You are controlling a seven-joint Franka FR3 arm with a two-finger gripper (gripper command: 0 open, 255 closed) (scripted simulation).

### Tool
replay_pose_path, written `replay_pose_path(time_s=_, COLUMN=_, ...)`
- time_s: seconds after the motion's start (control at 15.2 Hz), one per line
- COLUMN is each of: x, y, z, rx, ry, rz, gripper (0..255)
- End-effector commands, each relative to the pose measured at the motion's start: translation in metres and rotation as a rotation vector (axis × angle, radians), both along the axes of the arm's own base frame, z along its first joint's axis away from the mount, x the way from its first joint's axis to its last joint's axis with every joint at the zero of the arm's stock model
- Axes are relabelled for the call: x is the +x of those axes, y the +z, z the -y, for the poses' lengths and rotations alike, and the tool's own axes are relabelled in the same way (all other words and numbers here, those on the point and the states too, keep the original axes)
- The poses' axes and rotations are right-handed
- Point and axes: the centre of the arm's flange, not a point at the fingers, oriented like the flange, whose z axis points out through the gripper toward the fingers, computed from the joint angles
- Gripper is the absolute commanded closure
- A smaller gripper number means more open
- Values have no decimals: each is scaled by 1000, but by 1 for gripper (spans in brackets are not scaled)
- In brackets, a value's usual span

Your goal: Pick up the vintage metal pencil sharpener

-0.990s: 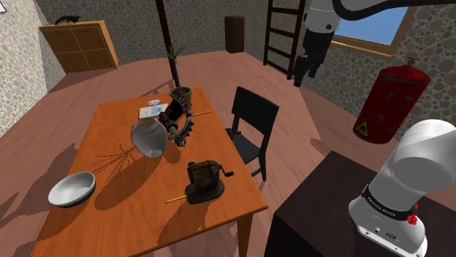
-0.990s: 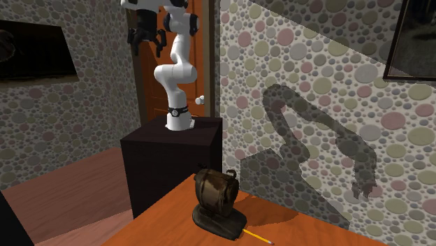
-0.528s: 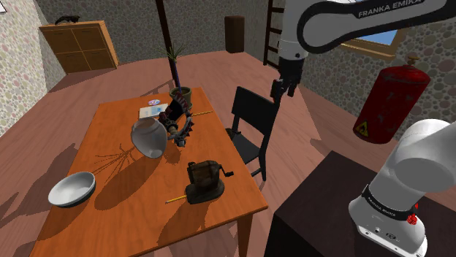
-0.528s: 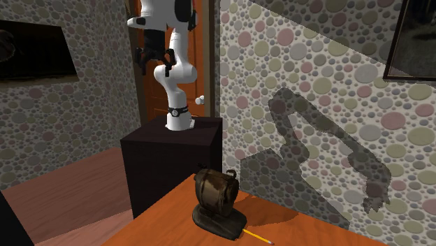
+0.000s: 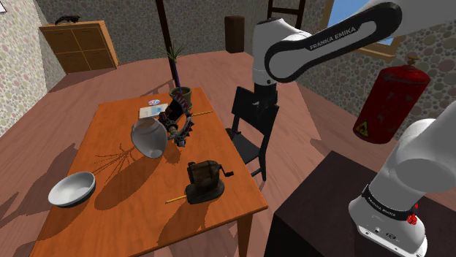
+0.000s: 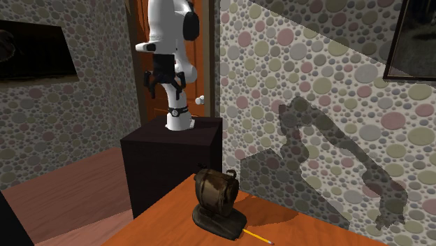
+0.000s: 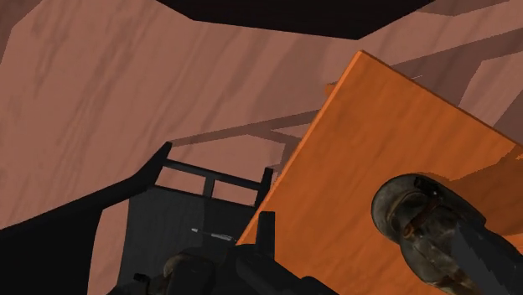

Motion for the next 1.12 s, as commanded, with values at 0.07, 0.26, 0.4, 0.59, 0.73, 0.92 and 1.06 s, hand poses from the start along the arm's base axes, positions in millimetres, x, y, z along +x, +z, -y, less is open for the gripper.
replay_pose_path(time_s=0.07, x=15, y=-29, z=-23, rx=2, ry=18, rz=-24, gripper=0)
replay_pose_path(time_s=0.26, x=30, y=-61, z=-44, rx=4, ry=37, rz=-49, gripper=0)
replay_pose_path(time_s=0.4, x=40, y=-82, z=-59, rx=5, ry=49, rz=-65, gripper=0)
replay_pose_path(time_s=0.59, x=53, y=-113, z=-81, rx=7, ry=67, rz=-90, gripper=0)
replay_pose_path(time_s=0.73, x=62, y=-135, z=-96, rx=8, ry=79, rz=-106, gripper=0)
replay_pose_path(time_s=0.92, x=73, y=-167, z=-118, rx=10, ry=98, rz=-131, gripper=0)
replay_pose_path(time_s=1.06, x=80, y=-188, z=-133, rx=11, ry=110, rz=-147, gripper=0)
